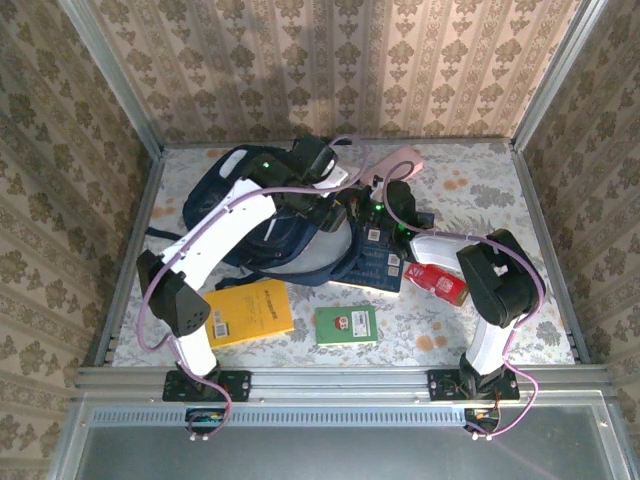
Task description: Pack the student bag
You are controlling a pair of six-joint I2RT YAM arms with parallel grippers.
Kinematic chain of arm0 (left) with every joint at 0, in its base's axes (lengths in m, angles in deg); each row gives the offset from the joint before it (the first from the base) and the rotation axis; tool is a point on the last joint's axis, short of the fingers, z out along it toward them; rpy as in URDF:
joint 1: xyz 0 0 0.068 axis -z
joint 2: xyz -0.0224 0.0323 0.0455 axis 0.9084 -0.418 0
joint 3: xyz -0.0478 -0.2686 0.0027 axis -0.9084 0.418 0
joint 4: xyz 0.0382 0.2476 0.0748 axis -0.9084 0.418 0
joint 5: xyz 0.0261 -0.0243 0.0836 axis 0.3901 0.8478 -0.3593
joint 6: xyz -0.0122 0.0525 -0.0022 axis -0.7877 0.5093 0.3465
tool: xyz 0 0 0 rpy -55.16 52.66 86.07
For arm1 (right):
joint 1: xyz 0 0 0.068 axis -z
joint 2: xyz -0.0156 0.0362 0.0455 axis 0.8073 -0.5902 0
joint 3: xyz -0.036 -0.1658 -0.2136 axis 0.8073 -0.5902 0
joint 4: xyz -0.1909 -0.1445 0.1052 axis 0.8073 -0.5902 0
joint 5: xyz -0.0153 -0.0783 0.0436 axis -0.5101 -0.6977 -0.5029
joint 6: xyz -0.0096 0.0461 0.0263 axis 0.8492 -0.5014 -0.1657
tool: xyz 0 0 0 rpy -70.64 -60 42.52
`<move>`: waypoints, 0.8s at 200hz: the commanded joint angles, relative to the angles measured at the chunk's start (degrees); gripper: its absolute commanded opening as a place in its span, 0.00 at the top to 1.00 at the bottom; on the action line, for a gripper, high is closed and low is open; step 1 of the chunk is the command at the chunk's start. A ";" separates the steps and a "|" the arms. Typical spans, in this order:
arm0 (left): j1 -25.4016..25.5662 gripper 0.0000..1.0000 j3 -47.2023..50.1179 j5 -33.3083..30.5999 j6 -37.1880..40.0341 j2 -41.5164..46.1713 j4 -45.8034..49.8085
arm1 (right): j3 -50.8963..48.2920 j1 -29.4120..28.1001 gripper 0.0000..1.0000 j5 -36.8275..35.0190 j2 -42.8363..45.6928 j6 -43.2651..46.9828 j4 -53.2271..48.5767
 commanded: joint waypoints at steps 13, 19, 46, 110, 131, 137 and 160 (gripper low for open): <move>1.39 0.29 0.76 -8.33 1.80 -2.97 0.18 | 0.52 -0.81 1.00 -0.53 2.90 -2.15 8.24; 1.71 0.29 0.46 -9.43 2.02 -3.49 0.31 | 0.53 -0.88 1.00 -0.58 2.94 -2.23 8.24; 2.46 0.42 -0.79 -12.27 3.20 -5.06 0.90 | 0.59 -1.07 1.00 -0.86 3.12 -2.23 8.24; 1.02 1.00 -2.49 -11.77 5.03 -0.27 1.34 | -1.17 -1.24 1.00 -2.22 4.64 0.74 5.53; -0.56 1.00 -3.69 -11.83 5.03 2.10 1.89 | -2.40 -1.30 1.00 -2.85 5.93 3.52 2.00; -0.99 1.00 -4.00 -12.22 5.11 2.82 1.83 | -2.96 -1.33 1.00 -3.22 6.41 4.61 0.79; -1.94 1.00 -5.02 -15.25 5.87 5.03 1.59 | -5.16 -2.06 1.00 -4.88 7.33 7.95 -1.36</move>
